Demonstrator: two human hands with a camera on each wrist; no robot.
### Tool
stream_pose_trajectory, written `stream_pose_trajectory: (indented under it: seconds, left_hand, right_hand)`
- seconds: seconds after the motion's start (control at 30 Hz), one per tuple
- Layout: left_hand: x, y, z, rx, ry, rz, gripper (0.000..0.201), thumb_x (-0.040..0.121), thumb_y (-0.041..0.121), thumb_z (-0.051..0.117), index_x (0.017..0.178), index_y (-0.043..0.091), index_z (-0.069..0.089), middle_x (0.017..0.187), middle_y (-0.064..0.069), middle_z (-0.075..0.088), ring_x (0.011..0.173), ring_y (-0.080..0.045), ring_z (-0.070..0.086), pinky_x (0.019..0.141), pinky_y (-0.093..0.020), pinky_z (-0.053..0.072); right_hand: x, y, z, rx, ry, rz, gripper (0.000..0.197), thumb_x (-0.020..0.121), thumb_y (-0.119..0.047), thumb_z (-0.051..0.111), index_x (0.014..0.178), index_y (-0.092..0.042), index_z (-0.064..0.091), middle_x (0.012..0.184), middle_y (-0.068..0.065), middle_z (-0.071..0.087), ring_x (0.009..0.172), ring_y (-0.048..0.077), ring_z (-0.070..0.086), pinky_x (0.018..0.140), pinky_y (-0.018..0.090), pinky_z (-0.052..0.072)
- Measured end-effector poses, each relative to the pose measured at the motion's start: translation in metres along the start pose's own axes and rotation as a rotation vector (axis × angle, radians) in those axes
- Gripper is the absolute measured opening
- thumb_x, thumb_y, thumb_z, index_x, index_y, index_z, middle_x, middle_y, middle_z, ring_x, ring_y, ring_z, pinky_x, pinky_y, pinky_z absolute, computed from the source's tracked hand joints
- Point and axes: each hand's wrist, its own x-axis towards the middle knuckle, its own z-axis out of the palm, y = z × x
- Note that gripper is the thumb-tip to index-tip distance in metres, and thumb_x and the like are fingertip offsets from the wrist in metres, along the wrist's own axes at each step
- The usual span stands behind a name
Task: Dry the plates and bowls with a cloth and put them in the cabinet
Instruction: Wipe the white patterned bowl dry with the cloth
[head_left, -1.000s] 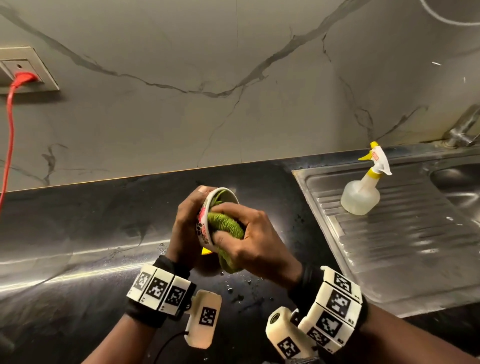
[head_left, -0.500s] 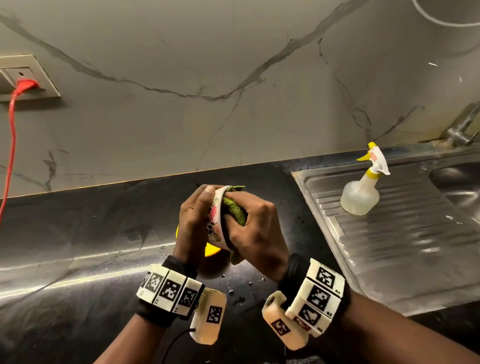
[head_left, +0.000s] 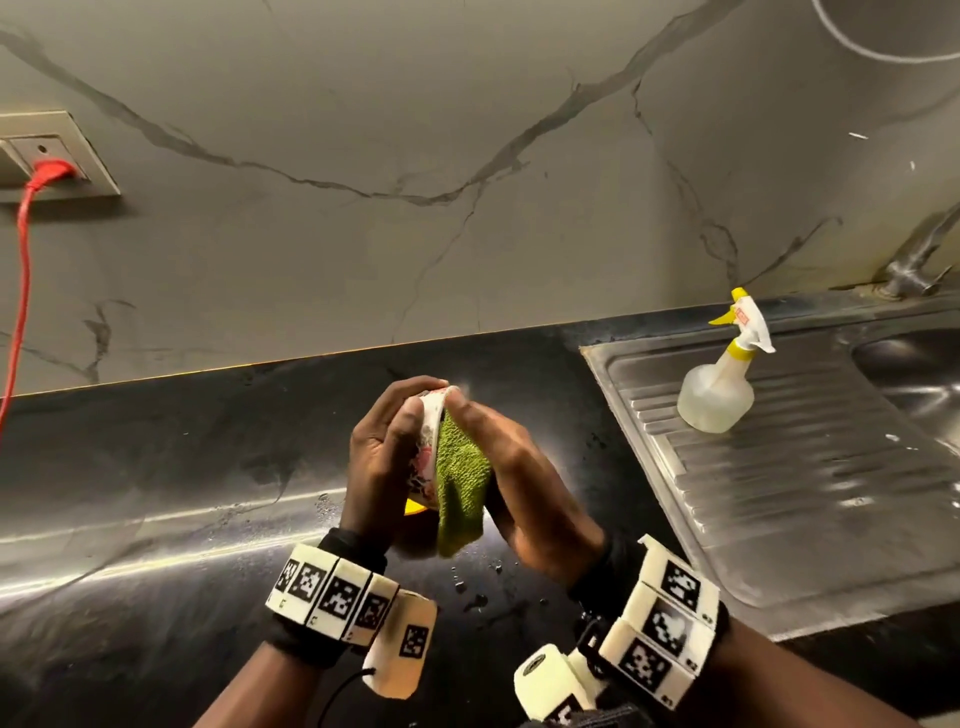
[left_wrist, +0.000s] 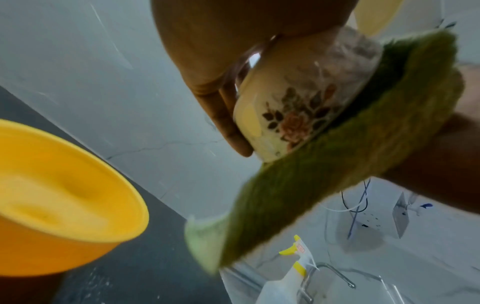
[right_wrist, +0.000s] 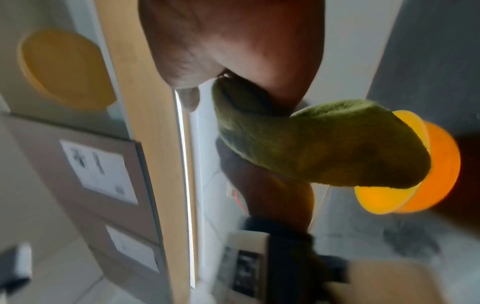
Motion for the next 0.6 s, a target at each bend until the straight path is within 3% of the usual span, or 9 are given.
stream_pose_trajectory:
  seconds: [0.1, 0.17, 0.23, 0.3, 0.37, 0.43, 0.5, 0.6]
  left_hand:
    - [-0.002, 0.005, 0.003, -0.052, -0.029, -0.009, 0.042, 0.087, 0.041, 0.051, 0.112, 0.010, 0.062, 0.102, -0.013, 0.068, 0.087, -0.023, 0.067, 0.072, -0.033, 0.056]
    - [0.001, 0.006, 0.000, -0.081, -0.085, -0.081, 0.049, 0.085, 0.045, 0.051, 0.118, 0.010, 0.060, 0.107, -0.023, 0.064, 0.092, -0.029, 0.064, 0.077, -0.041, 0.054]
    - [0.008, 0.010, -0.006, -0.139, -0.128, -0.247, 0.057, 0.083, 0.052, 0.054, 0.121, 0.010, 0.061, 0.110, -0.034, 0.059, 0.096, -0.037, 0.060, 0.085, -0.049, 0.050]
    - [0.015, 0.013, -0.010, -0.184, -0.136, -0.407, 0.059, 0.088, 0.054, 0.054, 0.120, 0.006, 0.063, 0.103, -0.034, 0.058, 0.094, -0.038, 0.057, 0.084, -0.044, 0.050]
    - [0.017, 0.013, -0.010, -0.180, -0.110, -0.415, 0.058, 0.093, 0.044, 0.052, 0.115, -0.009, 0.062, 0.094, -0.029, 0.059, 0.087, -0.035, 0.056, 0.072, -0.033, 0.052]
    - [0.016, 0.009, -0.007, -0.136, -0.066, -0.330, 0.056, 0.091, 0.036, 0.049, 0.105, -0.017, 0.062, 0.087, -0.035, 0.062, 0.081, -0.034, 0.059, 0.066, -0.031, 0.051]
    - [0.012, 0.006, -0.004, -0.096, -0.042, -0.225, 0.048, 0.089, 0.029, 0.046, 0.097, -0.014, 0.066, 0.088, -0.040, 0.062, 0.075, -0.033, 0.060, 0.063, -0.031, 0.050]
    - [0.008, 0.003, -0.004, 0.003, -0.046, -0.076, 0.038, 0.090, 0.032, 0.048, 0.091, 0.004, 0.072, 0.085, -0.025, 0.068, 0.072, -0.031, 0.063, 0.062, -0.034, 0.050]
  right_hand:
    - [-0.005, 0.004, 0.001, -0.446, 0.009, -0.222, 0.034, 0.086, -0.025, 0.074, 0.117, -0.015, 0.064, 0.098, 0.005, 0.071, 0.087, 0.019, 0.070, 0.080, 0.034, 0.059]
    - [-0.005, 0.006, -0.003, -0.643, 0.004, -0.346, 0.032, 0.083, -0.014, 0.076, 0.113, -0.011, 0.066, 0.095, 0.002, 0.070, 0.080, 0.012, 0.068, 0.072, 0.025, 0.057]
    - [-0.007, 0.007, -0.008, -0.822, -0.062, -0.497, 0.034, 0.080, -0.010, 0.074, 0.112, -0.009, 0.067, 0.105, 0.003, 0.069, 0.089, 0.013, 0.066, 0.079, 0.027, 0.054]
    - [-0.010, 0.015, -0.011, -1.021, -0.127, -0.596, 0.038, 0.078, -0.014, 0.072, 0.115, -0.011, 0.066, 0.116, 0.004, 0.066, 0.103, 0.018, 0.062, 0.091, 0.038, 0.050]
    - [-0.011, 0.021, -0.006, -1.087, -0.101, -0.590, 0.034, 0.078, -0.019, 0.070, 0.111, -0.013, 0.066, 0.112, 0.001, 0.066, 0.101, 0.017, 0.061, 0.092, 0.039, 0.047]
    - [-0.013, 0.021, 0.002, -0.982, -0.012, -0.508, 0.025, 0.079, -0.023, 0.074, 0.101, -0.013, 0.067, 0.098, -0.002, 0.067, 0.087, 0.012, 0.060, 0.080, 0.033, 0.049]
    - [-0.014, 0.013, 0.006, -0.812, 0.032, -0.367, 0.020, 0.081, -0.025, 0.077, 0.095, -0.013, 0.068, 0.087, -0.003, 0.068, 0.076, 0.011, 0.062, 0.069, 0.029, 0.053]
    - [-0.011, 0.005, 0.003, -0.612, 0.022, -0.215, 0.020, 0.087, -0.026, 0.073, 0.102, -0.014, 0.071, 0.089, 0.001, 0.073, 0.080, 0.014, 0.069, 0.075, 0.036, 0.059]
